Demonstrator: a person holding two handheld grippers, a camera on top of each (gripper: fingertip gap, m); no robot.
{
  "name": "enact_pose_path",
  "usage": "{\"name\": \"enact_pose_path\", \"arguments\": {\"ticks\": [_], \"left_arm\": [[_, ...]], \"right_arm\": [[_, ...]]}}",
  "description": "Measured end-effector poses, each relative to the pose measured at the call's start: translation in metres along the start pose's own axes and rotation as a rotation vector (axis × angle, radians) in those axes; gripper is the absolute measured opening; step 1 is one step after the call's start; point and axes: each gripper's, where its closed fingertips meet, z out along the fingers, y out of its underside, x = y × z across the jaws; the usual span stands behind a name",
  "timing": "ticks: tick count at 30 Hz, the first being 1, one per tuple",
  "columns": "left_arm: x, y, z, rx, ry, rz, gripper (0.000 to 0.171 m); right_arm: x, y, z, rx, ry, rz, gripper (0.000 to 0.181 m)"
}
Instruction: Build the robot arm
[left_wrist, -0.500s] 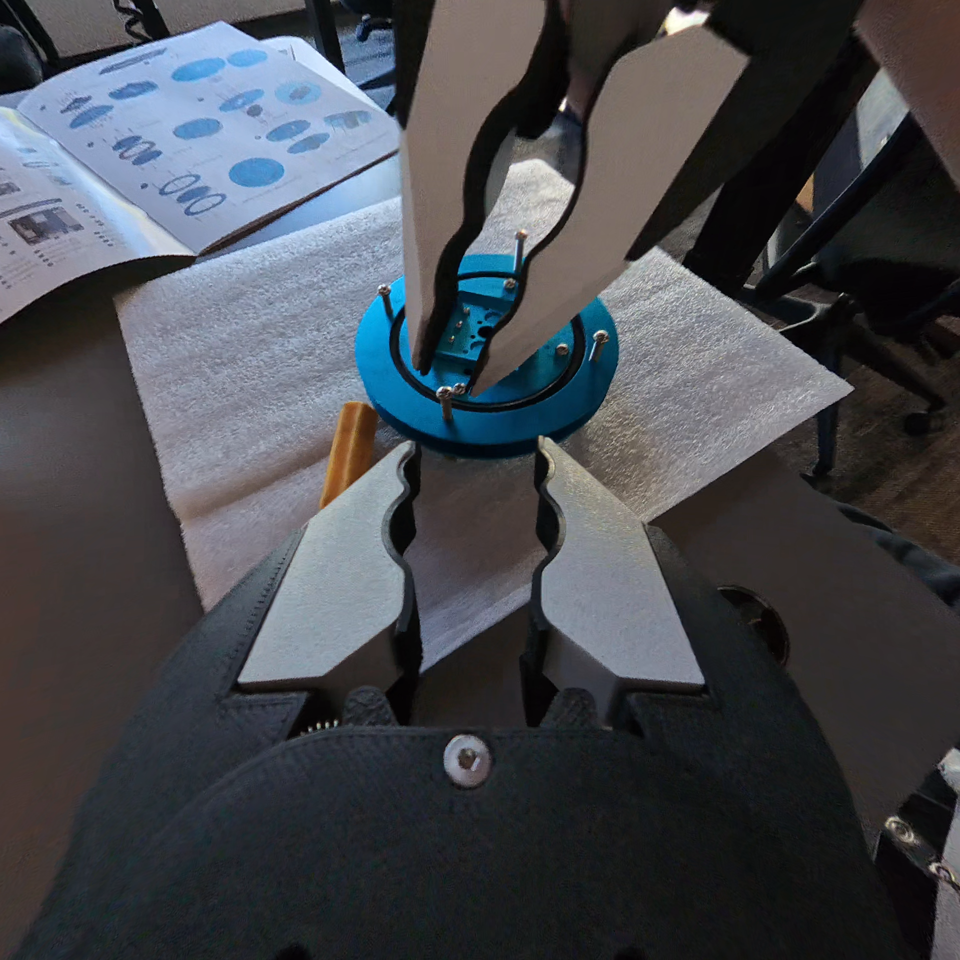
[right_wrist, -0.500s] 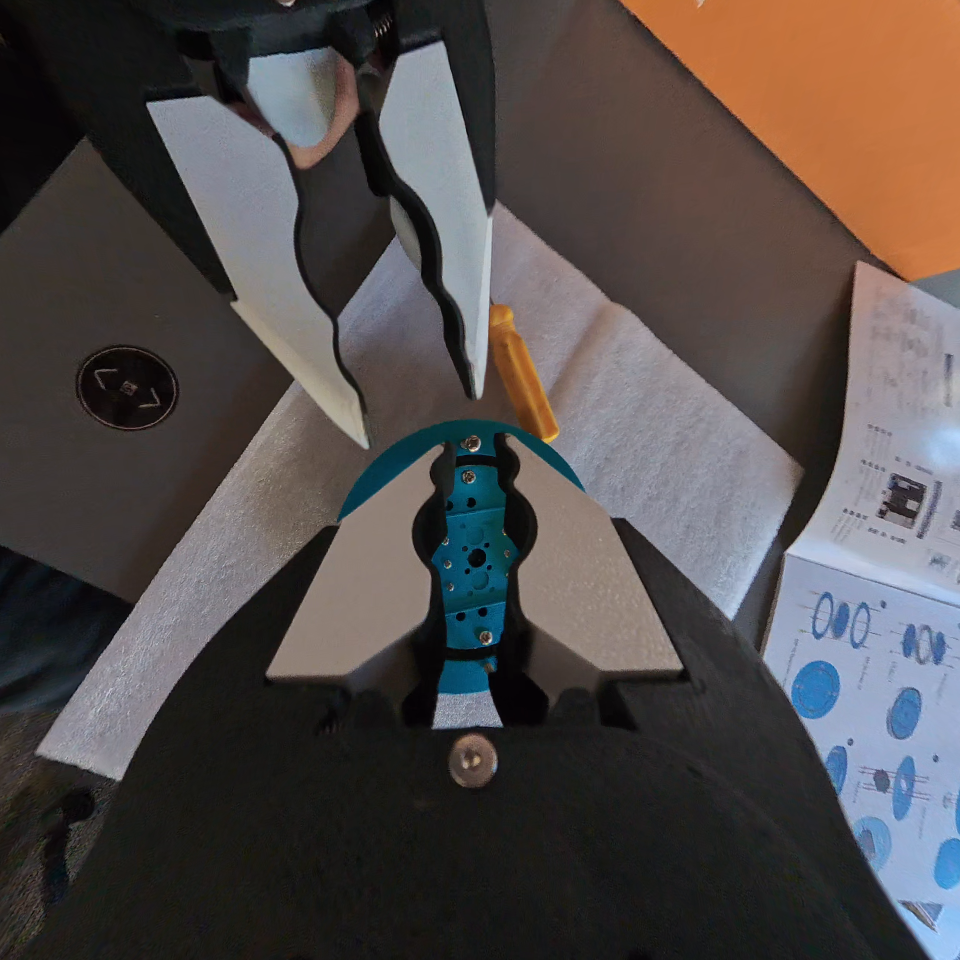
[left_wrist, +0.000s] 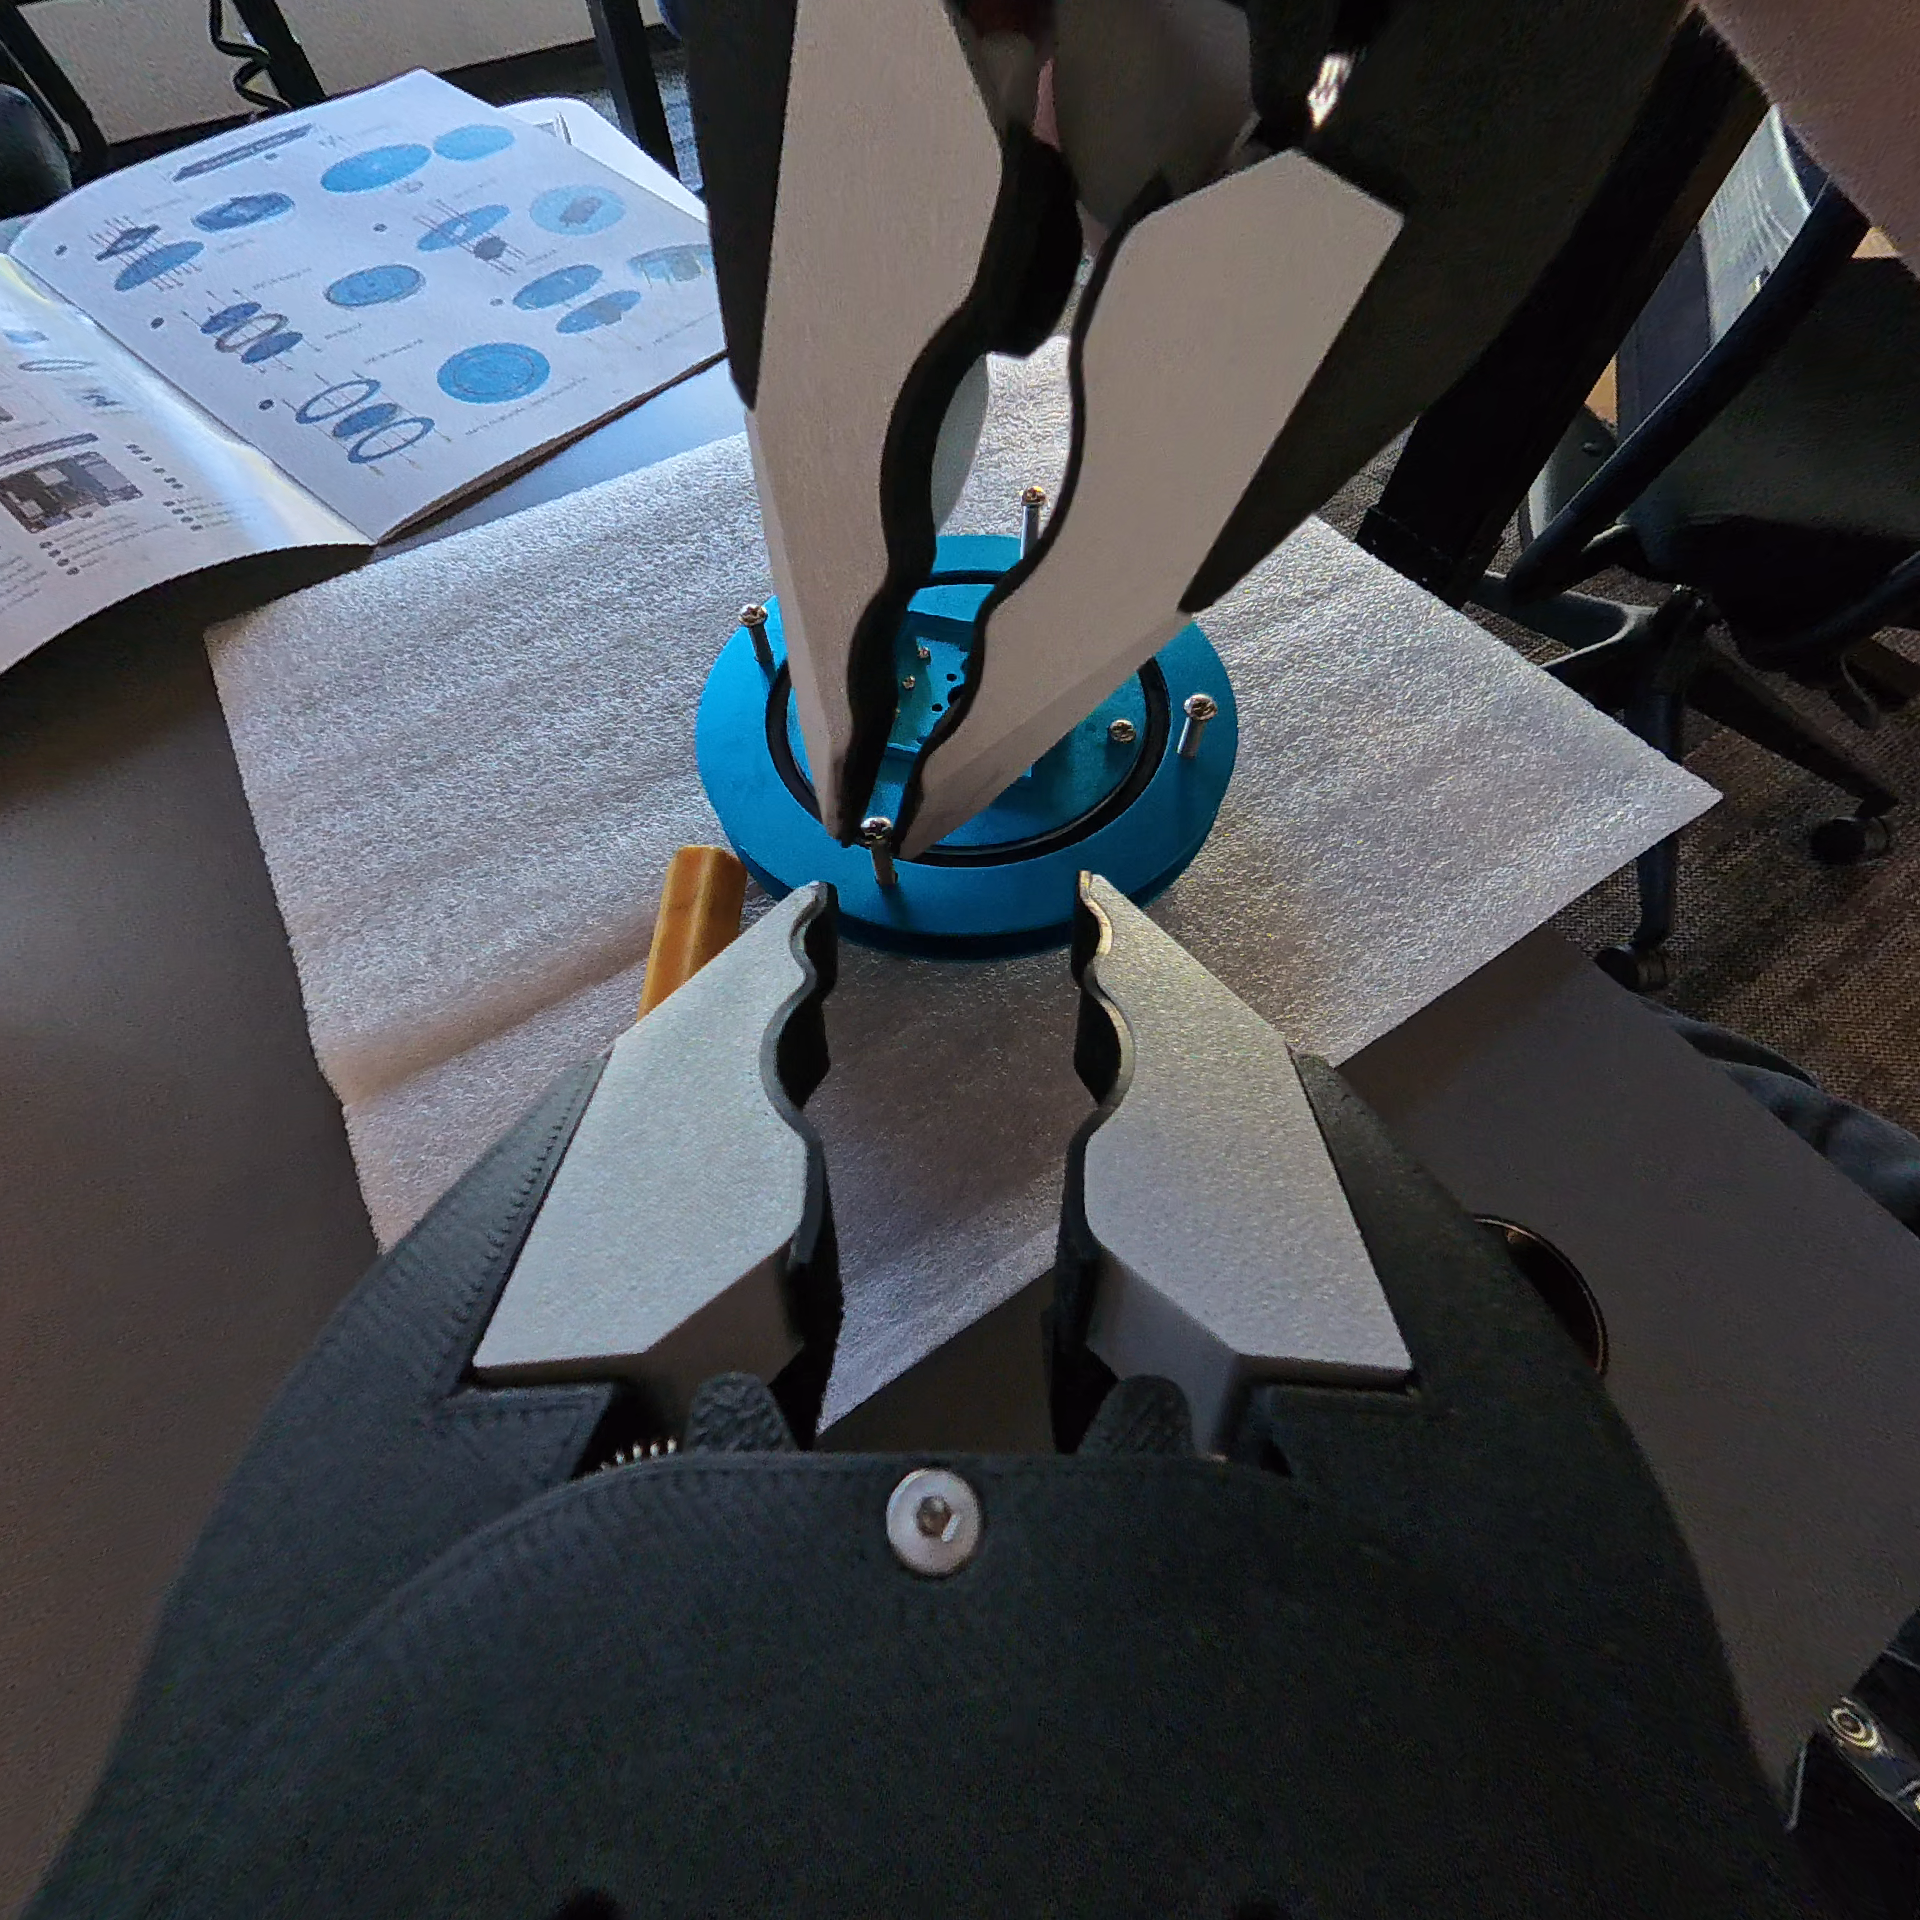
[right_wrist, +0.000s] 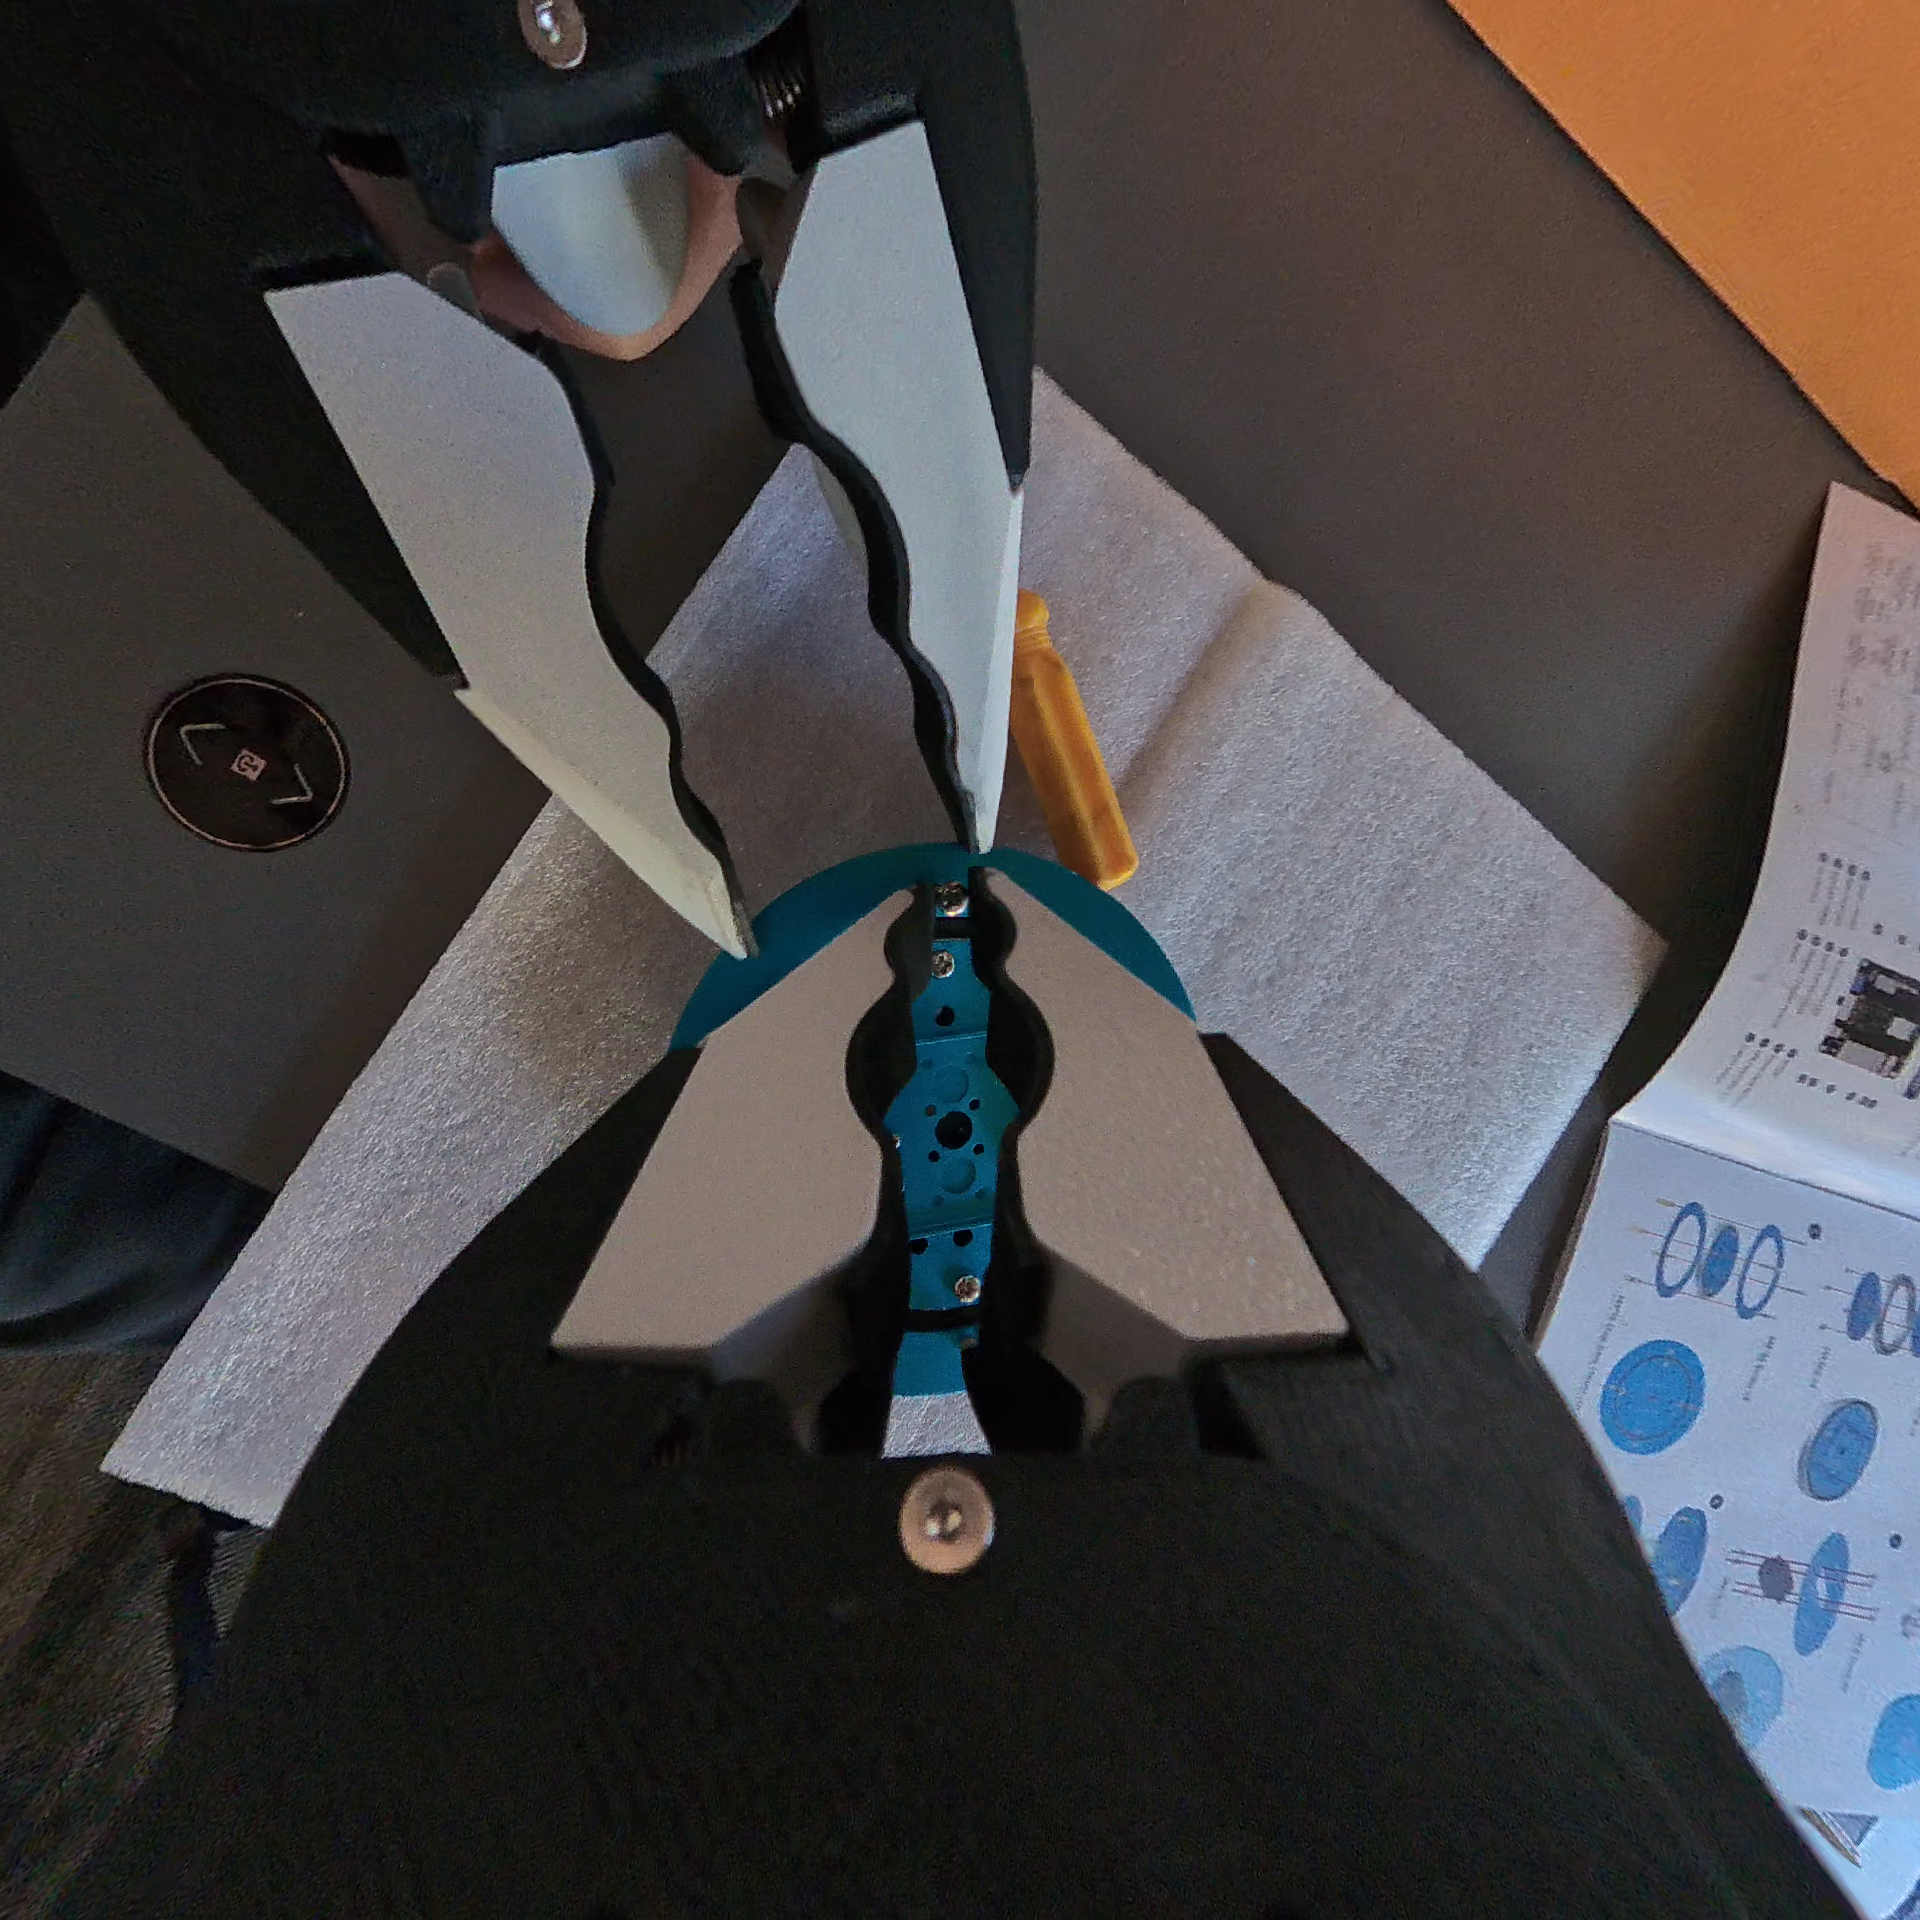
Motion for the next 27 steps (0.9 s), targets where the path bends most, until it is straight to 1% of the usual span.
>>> {"name": "enact_pose_path", "arguments": {"ticks": [4, 7, 11, 13, 15, 16, 17, 19, 20, 21, 24, 27], "left_arm": [[0.0, 0.0, 0.001, -0.004, -0.009, 0.009, 0.04], [0.0, 0.0, 0.002, -0.004, -0.019, 0.008, 0.039], [0.0, -0.001, 0.004, -0.005, -0.022, 0.003, 0.04], [0.001, -0.001, 0.004, -0.004, -0.018, 0.004, 0.041], [0.002, -0.001, 0.004, -0.003, -0.01, 0.006, 0.04], [0.002, -0.001, 0.004, -0.003, -0.009, 0.005, 0.04], [0.003, -0.001, 0.004, -0.003, -0.008, 0.004, 0.04], [0.003, -0.001, 0.003, -0.003, -0.007, 0.001, 0.04], [0.003, -0.001, 0.003, -0.003, -0.005, -0.002, 0.041], [0.003, -0.001, 0.003, -0.002, -0.003, -0.005, 0.041], [0.003, -0.001, 0.003, -0.001, 0.0, -0.013, 0.041], [0.003, -0.001, 0.003, -0.001, 0.001, -0.018, 0.041]], "right_arm": [[0.002, 0.0, 0.001, -0.017, -0.001, 0.066, 0.005], [0.005, 0.002, 0.001, -0.035, 0.055, 0.252, 0.004], [0.008, 0.005, 0.001, -0.037, 0.194, 0.519, 0.005], [0.007, 0.005, 0.001, -0.035, 0.241, 0.577, 0.005], [0.005, 0.002, 0.0, -0.032, 0.211, 0.527, 0.006], [0.007, -0.001, -0.002, -0.013, 0.187, 0.467, 0.012], [0.008, -0.004, -0.004, 0.011, 0.152, 0.388, 0.018], [0.0, -0.006, -0.003, 0.038, 0.037, 0.204, 0.019], [0.001, -0.003, -0.003, 0.034, 0.018, 0.14, 0.017], [0.003, 0.001, -0.002, 0.017, 0.01, 0.108, 0.015], [0.001, 0.002, 0.0, 0.003, -0.055, 0.101, 0.01], [-0.001, 0.003, 0.003, -0.014, -0.07, 0.092, 0.005]]}}
